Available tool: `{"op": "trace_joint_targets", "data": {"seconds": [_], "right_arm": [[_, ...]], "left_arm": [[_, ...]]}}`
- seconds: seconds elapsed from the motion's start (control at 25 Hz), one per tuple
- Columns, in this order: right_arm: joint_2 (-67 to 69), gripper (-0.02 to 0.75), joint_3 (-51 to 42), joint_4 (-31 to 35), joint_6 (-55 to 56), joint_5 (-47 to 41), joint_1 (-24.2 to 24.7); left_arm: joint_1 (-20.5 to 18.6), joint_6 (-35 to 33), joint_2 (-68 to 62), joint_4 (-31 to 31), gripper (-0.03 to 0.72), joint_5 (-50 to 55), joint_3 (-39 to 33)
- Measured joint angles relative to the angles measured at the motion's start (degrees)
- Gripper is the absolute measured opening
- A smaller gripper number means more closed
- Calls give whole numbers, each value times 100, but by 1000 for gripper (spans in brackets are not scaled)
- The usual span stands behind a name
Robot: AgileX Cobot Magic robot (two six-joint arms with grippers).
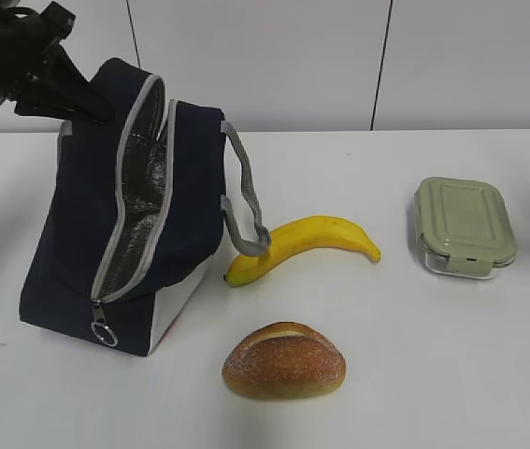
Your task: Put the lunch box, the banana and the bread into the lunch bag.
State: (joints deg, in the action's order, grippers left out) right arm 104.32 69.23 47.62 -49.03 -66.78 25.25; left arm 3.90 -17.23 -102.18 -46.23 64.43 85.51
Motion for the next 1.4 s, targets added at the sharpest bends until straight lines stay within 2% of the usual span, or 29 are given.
{"op": "trace_joint_targets", "data": {"seconds": [0.28,0.48,0.6,0.84,1.16,1.4], "right_arm": [[695,419,740,-14,-88,-112,-8],[1317,572,965,249,-244,-112,-8],[1594,613,1134,380,-435,-112,-8],[2079,619,1355,844,-699,-112,-8],[2316,619,1382,1052,-860,-90,-19],[2384,610,1382,1065,-881,-90,-254]], "left_arm": [[0,-10,0,0,-17,-12,0],[0,-10,0,0,-16,-22,0],[0,-10,0,0,-16,-22,0],[0,-10,0,0,-16,-22,0],[0,-10,0,0,-16,-22,0],[0,-10,0,0,-16,-11,0]]}}
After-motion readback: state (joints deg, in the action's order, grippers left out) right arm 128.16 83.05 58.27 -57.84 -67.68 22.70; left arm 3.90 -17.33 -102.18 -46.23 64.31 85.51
